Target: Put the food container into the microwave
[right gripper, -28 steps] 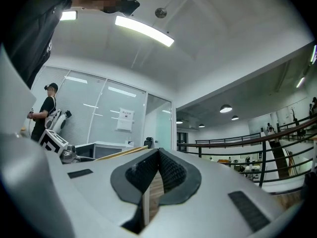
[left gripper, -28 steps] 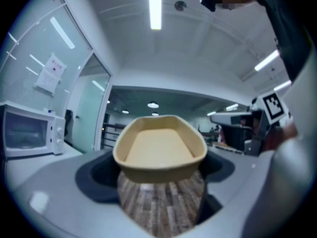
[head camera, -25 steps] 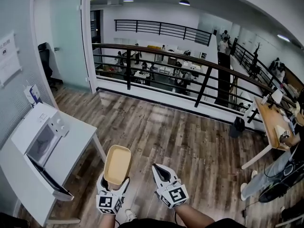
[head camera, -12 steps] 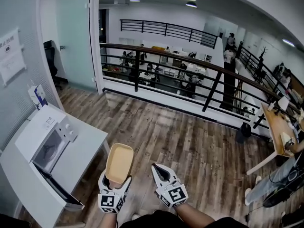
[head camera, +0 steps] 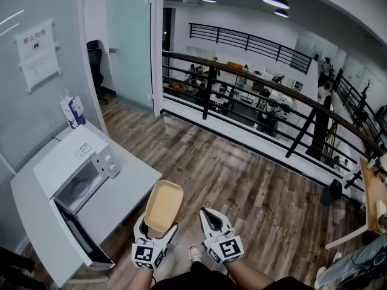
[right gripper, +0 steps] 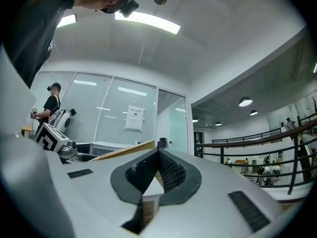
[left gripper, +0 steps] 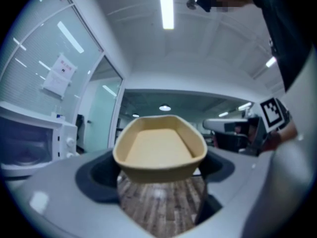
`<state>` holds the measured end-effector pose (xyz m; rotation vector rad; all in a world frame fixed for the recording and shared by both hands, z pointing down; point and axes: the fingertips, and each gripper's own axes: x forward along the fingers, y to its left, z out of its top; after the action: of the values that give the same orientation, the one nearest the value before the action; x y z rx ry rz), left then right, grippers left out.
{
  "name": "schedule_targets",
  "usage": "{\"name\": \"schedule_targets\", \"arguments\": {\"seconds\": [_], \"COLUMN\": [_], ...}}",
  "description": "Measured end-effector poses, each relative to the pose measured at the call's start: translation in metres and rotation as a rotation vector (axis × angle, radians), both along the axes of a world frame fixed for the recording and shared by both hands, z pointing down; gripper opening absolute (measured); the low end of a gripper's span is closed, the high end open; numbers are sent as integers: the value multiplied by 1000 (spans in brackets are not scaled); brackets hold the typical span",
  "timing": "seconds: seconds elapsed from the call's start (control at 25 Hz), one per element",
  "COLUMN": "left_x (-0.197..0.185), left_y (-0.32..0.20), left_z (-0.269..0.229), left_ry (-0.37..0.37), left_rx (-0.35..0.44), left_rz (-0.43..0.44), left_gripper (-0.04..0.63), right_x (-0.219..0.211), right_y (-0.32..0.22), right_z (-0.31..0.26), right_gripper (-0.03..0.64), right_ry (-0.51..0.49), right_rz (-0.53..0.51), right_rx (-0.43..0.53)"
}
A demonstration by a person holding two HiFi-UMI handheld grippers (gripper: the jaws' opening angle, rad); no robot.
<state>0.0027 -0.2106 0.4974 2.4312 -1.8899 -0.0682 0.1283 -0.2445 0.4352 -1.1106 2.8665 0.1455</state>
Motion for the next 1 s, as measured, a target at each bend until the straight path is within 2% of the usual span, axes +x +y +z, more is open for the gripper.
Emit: {"name": "schedule_targets", "arguments": {"seconds": [0.16,0.52,0.68,0.84,1.0], "left_x": [-23,-63,-76,-84,-96], "left_y": [-26,-72,-82,-89,-80], "left_z": [-2,-4,-2,-4,-5], "left_ry": [9,7,-13,7,-7], "left_rx": [3,8,-7,0,-11], "left_rz": [-79,-261,-344,-425,-493], "left_gripper": [482,482,482,482,482], "right_x": [-24,-66,-72,-77,-100], "right_y": [-32,-108,-146,-178,-185], "right_z": [-9,-14,-3,5,6], "right_gripper": [6,6,6,6,6], "right_ry": [2,-23,-36,-25,-30], "right_rz": [-68,-232,-247,-274,-326], "right_rx": [41,37,12,0,-11]}}
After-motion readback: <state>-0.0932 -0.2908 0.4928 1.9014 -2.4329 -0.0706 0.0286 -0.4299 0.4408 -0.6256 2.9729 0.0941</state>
